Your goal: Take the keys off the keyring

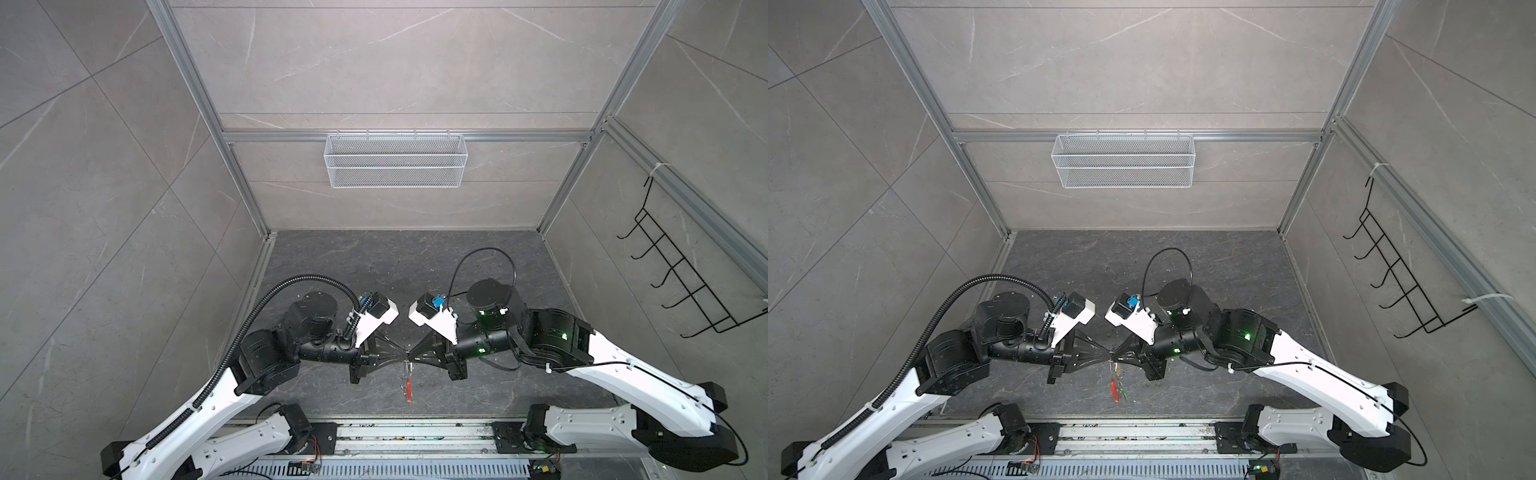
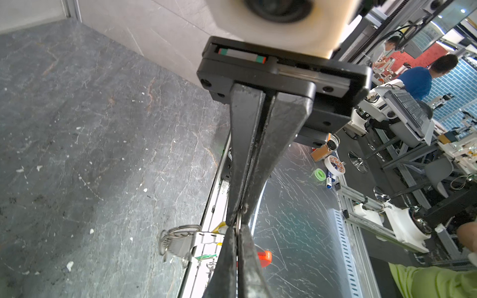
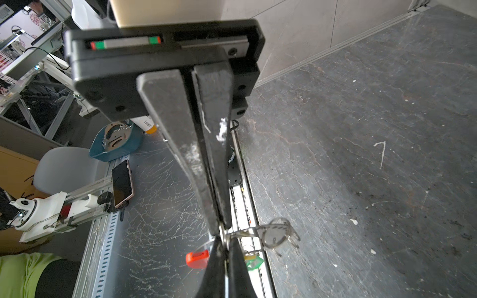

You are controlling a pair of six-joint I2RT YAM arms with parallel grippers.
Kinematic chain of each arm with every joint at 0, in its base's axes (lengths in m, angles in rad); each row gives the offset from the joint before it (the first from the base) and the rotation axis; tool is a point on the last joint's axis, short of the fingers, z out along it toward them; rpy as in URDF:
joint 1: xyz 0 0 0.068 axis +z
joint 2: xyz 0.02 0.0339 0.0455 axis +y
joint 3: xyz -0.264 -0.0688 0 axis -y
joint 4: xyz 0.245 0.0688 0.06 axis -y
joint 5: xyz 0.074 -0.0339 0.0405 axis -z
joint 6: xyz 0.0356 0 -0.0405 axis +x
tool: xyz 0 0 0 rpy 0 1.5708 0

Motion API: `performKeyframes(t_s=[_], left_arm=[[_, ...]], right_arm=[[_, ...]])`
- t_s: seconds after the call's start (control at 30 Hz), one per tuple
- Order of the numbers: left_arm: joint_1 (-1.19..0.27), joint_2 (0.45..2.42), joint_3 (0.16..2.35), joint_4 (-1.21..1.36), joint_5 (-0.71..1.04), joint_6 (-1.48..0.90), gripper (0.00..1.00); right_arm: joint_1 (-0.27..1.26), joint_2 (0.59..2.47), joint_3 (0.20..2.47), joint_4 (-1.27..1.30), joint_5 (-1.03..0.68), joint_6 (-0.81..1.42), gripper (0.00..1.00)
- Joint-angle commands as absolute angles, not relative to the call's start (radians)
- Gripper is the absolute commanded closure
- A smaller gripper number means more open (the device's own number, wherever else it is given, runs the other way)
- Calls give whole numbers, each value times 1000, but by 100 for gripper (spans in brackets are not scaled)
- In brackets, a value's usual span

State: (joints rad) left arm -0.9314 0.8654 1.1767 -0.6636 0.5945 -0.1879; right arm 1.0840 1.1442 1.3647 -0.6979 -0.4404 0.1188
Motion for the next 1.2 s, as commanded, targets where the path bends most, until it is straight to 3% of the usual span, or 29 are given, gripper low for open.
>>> performKeyframes(t_s=[0.0, 0.37, 0.93, 1.17], left_arm=[[-933, 887, 1249, -669, 597, -241, 100], [-934, 934, 1316, -724, 541, -282, 100], [-936, 940, 1335, -739, 542, -264, 100], [-936, 933, 1337, -731, 531, -265, 100]], right_arm=[[1086, 1133, 1315, -589, -413, 131, 95], [1086, 1106, 1184, -415, -388, 163, 90], [1086, 1019, 1072, -318, -330, 173, 64], [1086, 1014, 1035, -293, -347, 187, 60]])
